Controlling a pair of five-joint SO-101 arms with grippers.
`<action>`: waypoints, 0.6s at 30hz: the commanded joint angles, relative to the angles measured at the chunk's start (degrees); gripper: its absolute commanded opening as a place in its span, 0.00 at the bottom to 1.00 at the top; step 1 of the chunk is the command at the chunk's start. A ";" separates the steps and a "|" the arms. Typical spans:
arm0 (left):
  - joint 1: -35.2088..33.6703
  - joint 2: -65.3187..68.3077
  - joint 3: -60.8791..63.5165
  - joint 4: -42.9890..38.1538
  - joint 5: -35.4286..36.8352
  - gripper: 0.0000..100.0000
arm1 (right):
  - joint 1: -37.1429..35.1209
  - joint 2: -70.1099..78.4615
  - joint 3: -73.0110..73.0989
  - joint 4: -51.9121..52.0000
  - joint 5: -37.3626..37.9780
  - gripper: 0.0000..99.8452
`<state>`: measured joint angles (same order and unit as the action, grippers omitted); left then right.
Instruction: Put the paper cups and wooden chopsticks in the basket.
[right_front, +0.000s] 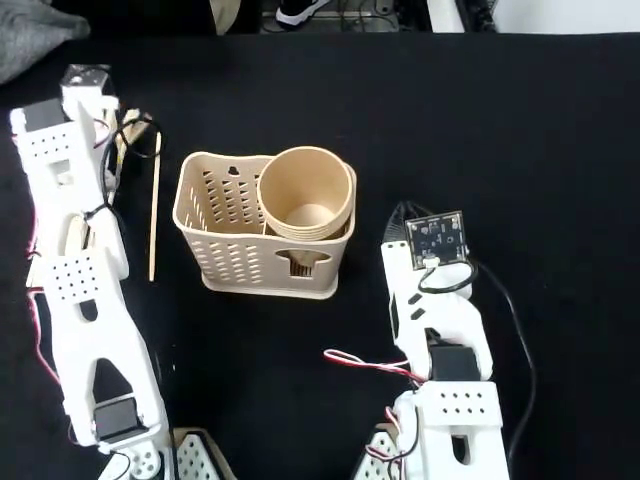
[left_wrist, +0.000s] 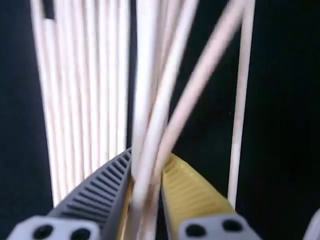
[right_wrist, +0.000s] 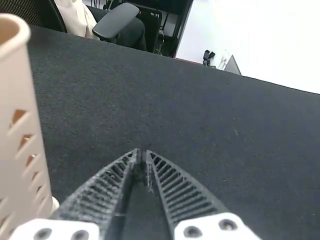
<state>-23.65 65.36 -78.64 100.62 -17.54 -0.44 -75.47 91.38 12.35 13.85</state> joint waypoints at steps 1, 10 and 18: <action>0.13 -7.65 -0.84 0.35 3.25 0.03 | 0.53 -0.04 -0.22 -0.09 -0.26 0.01; 0.66 -9.14 -0.04 0.44 7.74 0.03 | 0.53 -0.04 -0.22 -0.09 -0.26 0.01; 1.54 -18.02 12.53 0.44 8.62 0.03 | 0.53 -0.04 -0.22 -0.09 -0.26 0.01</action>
<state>-22.77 57.54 -70.46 100.70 -9.63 -0.44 -75.47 91.38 12.35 13.85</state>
